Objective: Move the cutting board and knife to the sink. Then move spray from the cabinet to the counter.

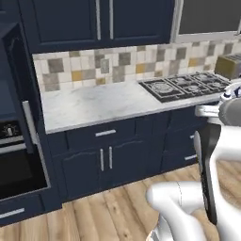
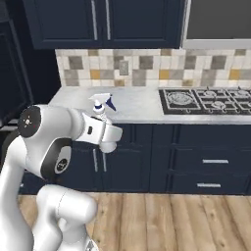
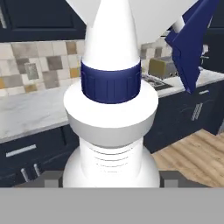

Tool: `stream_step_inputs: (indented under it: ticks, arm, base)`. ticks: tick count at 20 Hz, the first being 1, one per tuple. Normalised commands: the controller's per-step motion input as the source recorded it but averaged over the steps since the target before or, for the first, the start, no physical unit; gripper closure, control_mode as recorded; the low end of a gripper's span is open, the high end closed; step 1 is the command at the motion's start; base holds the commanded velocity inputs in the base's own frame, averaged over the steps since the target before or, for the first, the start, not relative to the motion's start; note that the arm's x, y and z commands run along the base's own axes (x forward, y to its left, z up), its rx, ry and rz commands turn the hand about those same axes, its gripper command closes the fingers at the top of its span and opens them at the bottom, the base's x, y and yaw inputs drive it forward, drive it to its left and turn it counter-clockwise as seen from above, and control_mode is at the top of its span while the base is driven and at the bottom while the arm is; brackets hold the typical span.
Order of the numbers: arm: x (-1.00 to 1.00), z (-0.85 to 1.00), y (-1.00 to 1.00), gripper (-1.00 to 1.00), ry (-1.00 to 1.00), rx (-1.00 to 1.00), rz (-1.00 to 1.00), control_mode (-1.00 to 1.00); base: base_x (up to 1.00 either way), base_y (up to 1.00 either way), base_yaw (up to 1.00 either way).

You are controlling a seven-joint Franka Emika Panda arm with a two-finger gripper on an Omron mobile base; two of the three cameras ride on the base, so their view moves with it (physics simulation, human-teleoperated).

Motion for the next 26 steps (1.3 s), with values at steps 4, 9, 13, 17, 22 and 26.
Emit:
stream_step_inputs:
  ticks: [4, 9, 13, 17, 22, 26]
  arm:
    - [0.00, 0.00, 0.00, 1.00, 0.00, 0.00, 0.00, 1.00]
    - [0.00, 0.00, 0.00, 1.00, 0.00, 0.00, 0.00, 1.00]
    - [0.00, 0.00, 0.00, 1.00, 0.00, 0.00, 0.00, 1.00]
    - [0.00, 0.00, 0.00, 1.00, 0.00, 0.00, 0.00, 1.00]
    - [0.00, 0.00, 0.00, 1.00, 0.00, 0.00, 0.00, 1.00]
    - [0.00, 0.00, 0.00, 1.00, 0.00, 0.00, 0.00, 1.00]
  base:
    - [0.53, 0.09, 0.72]
    - [0.50, 0.00, 0.61]
    - [0.65, 0.03, 0.25]
    - [0.78, -0.14, 0.02]
    - [0.64, -0.10, 0.00]
    - [0.33, 0.00, 0.00]
